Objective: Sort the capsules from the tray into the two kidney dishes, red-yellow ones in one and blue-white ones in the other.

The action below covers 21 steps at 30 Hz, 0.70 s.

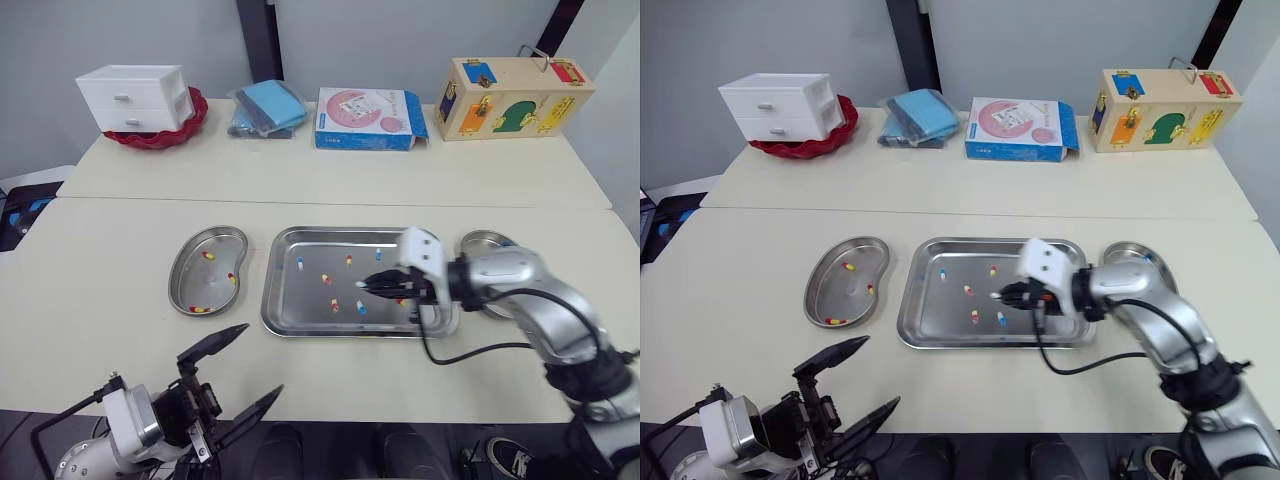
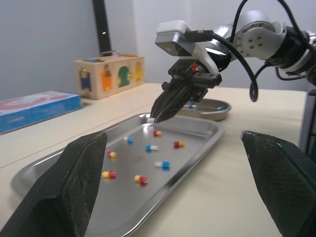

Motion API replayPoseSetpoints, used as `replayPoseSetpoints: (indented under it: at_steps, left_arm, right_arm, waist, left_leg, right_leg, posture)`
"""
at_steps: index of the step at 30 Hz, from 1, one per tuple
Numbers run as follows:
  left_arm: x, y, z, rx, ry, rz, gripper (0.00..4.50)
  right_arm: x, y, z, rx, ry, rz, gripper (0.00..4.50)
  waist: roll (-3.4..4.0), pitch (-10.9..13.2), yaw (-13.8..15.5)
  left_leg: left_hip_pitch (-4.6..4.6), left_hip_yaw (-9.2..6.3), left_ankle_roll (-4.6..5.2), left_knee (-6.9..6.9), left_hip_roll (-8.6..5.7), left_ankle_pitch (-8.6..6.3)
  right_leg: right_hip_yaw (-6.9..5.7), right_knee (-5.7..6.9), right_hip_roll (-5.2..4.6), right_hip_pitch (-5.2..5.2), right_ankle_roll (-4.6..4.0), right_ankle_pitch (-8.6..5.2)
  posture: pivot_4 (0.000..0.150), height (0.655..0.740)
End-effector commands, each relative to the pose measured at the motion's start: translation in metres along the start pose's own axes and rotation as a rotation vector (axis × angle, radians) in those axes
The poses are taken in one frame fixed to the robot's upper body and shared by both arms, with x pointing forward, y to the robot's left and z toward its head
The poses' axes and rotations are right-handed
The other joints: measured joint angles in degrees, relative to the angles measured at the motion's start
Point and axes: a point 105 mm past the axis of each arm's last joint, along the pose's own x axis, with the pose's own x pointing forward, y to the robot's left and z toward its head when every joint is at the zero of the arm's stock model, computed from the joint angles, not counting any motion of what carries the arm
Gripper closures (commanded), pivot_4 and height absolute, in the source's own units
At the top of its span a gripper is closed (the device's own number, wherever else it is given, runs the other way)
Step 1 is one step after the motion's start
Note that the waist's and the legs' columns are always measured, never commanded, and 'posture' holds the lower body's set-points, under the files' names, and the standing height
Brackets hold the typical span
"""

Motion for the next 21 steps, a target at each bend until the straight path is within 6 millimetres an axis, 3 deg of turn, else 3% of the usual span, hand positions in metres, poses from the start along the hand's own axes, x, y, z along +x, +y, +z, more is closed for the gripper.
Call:
replayPoseSetpoints:
  at_steps: [1,4,8,12,21]
  left_arm:
    - [0.002,-0.009,-0.002,-0.015,-0.032,-0.079,0.0]
    - [0.002,-0.009,-0.006,-0.005,-0.043,-0.129,0.0]
    - [0.002,-0.007,-0.006,-0.003,-0.054,-0.145,0.0]
    - [0.002,-0.006,-0.007,-0.006,-0.062,-0.149,0.0]
    - [0.014,-0.002,0.0,0.0,-0.074,-0.122,0.0]
  right_arm:
    - [-0.047,-0.016,-0.009,0.033,0.009,-0.147,4.49]
    - [-0.088,-0.033,-0.042,0.106,0.1,-0.317,4.49]
    - [-0.115,-0.041,-0.067,0.174,0.144,-0.428,4.49]
    - [-0.124,-0.045,-0.081,0.197,0.164,-0.483,4.49]
    - [-0.122,-0.047,-0.088,0.197,0.175,-0.502,4.49]
  waist:
    - [0.0,0.01,-0.04]
    - [-0.03,0.02,0.07]
    - [-0.02,0.01,-0.13]
    - [-0.02,0.01,-0.53]
    - [-0.02,0.01,-0.3]
  left_leg:
    - [0.0,0.02,0.0,0.0,-0.01,0.0]
    - [0.0,0.04,0.0,0.01,-0.02,0.0]
    - [0.08,0.07,0.01,0.03,-0.02,0.0]
    - [0.09,0.11,0.01,0.03,-0.01,0.0]
    - [0.09,0.1,0.01,0.06,-0.02,0.0]
  right_leg:
    - [0.02,-0.01,0.0,0.0,0.0,0.0]
    - [0.03,-0.03,0.0,0.03,0.0,0.0]
    - [0.08,-0.01,0.0,0.07,0.0,0.0]
    - [0.12,0.0,0.02,0.09,0.0,0.0]
    - [0.12,-0.01,0.01,0.13,0.01,0.0]
  posture:
    - [0.15,0.74]
    - [0.15,0.74]
    - [0.15,0.74]
    - [0.15,0.74]
    - [0.15,0.74]
